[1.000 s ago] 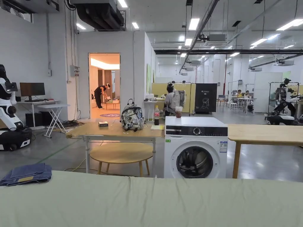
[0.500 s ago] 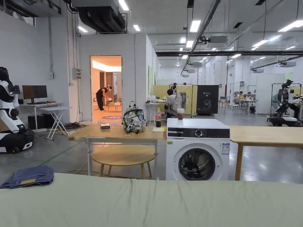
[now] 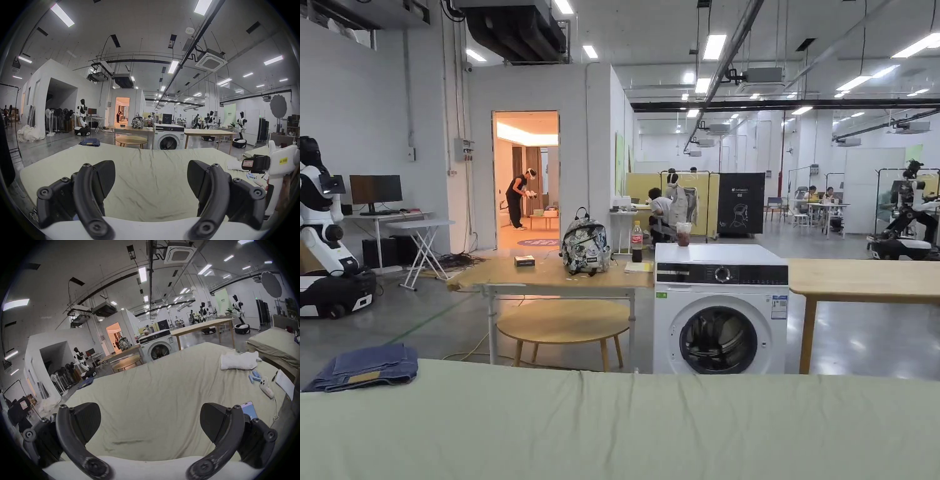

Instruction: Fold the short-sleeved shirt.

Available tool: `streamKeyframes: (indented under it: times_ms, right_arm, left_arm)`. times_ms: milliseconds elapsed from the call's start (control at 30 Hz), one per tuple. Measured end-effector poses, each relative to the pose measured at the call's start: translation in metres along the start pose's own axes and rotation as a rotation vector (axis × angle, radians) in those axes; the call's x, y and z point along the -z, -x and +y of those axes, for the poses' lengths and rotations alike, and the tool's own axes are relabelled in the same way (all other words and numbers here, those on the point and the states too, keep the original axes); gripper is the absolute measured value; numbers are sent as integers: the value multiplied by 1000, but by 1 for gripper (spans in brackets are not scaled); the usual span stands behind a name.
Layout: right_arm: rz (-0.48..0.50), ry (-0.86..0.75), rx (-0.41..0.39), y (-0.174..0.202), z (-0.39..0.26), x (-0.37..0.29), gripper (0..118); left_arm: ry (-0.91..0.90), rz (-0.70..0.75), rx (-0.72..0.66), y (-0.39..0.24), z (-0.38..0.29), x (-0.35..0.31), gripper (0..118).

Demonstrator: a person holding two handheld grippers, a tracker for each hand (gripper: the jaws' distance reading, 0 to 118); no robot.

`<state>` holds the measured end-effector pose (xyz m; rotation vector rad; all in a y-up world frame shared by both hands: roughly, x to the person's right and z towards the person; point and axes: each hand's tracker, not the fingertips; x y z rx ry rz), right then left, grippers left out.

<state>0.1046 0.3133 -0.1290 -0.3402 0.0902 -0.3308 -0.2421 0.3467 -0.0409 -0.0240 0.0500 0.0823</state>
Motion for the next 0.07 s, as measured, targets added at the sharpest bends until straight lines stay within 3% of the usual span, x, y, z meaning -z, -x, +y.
streamKeyframes:
  times_ms: [67]
  right_arm:
    - [-9,-12,-24,1,0,0,118]
  left_arm:
    - [2,-4,1,-1,-2,1,93]
